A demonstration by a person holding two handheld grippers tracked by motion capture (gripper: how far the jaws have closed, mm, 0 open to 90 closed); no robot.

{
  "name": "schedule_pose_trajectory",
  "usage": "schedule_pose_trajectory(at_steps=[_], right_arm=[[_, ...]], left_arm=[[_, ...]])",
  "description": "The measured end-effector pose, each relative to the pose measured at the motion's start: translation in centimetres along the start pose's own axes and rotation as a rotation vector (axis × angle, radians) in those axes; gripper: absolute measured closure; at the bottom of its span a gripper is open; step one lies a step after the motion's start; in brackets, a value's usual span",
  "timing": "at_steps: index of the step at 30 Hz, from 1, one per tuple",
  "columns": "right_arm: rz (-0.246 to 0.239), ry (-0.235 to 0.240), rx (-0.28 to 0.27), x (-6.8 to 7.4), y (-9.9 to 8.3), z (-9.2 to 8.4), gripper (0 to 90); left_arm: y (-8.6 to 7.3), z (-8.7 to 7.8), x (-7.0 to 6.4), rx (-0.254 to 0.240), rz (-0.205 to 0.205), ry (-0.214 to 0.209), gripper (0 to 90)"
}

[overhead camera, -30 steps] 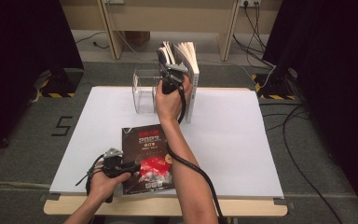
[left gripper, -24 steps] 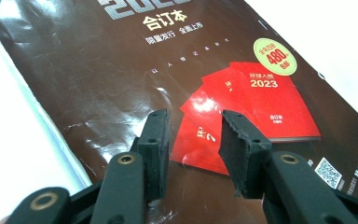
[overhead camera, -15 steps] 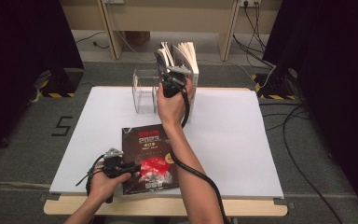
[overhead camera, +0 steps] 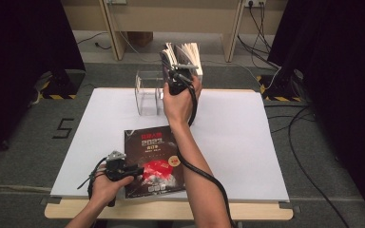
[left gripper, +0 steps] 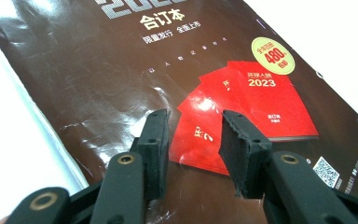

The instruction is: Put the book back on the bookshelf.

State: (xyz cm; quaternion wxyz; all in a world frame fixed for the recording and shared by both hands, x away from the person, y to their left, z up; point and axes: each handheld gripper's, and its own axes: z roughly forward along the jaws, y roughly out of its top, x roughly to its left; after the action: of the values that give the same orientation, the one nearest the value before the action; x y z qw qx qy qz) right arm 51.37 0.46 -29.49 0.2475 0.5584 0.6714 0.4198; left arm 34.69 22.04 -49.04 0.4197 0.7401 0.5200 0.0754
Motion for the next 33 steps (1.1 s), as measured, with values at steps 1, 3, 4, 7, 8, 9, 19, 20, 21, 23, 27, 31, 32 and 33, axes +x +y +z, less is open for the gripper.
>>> schedule_pose_trajectory(at_steps=[1,3,4,7,8,9,19,20,21,23,27,31,32,33], right_arm=[[0.006,-0.004,0.01,0.1,0.1,0.0,78.2],[-0.001,-0.01,0.042,0.2,0.4,0.1,79.6],[-0.007,-0.025,0.059,0.3,0.6,0.1,81.1],[-0.017,-0.043,0.085,0.5,0.9,0.1,82.7],[-0.016,-0.045,0.091,0.5,1.0,0.1,82.8],[-0.015,-0.046,0.089,0.6,1.0,0.1,82.9],[0.003,-0.033,-0.011,0.7,0.8,0.8,83.2],[0.002,-0.033,-0.021,0.7,0.8,0.9,83.3],[0.004,-0.039,-0.033,0.8,0.8,0.9,83.2],[-0.004,-0.049,-0.061,1.0,0.6,1.1,83.3],[0.005,-0.06,-0.081,1.1,0.5,1.7,83.2],[0.004,-0.076,-0.107,1.4,0.4,1.8,83.2],[0.006,-0.085,-0.112,1.6,0.2,1.9,83.1],[-0.001,-0.096,-0.12,1.7,0.0,1.9,83.1]], left_arm=[[0.0,0.0,0.0,0.001,0.0,0.0,61.3],[0.0,0.0,0.0,0.001,0.001,0.0,61.2],[0.0,0.0,0.0,0.001,0.0,0.0,61.2],[0.0,0.0,0.0,0.005,0.004,0.0,61.2],[0.0,0.0,0.0,0.007,0.005,0.0,61.3],[0.0,0.0,0.0,0.007,0.005,-0.001,61.3],[0.1,0.0,0.0,0.009,0.002,-0.006,61.4],[0.1,0.0,0.0,0.008,0.002,-0.006,61.5],[0.1,0.0,0.0,0.008,0.002,-0.007,61.5],[0.1,0.0,0.0,0.004,0.001,-0.004,61.5],[0.0,0.0,0.0,0.005,0.005,-0.004,61.4],[0.1,0.0,0.0,0.01,0.006,-0.009,61.4],[0.1,0.0,0.0,0.005,0.005,-0.005,61.4],[0.1,0.0,0.0,0.005,0.005,-0.006,61.4]])
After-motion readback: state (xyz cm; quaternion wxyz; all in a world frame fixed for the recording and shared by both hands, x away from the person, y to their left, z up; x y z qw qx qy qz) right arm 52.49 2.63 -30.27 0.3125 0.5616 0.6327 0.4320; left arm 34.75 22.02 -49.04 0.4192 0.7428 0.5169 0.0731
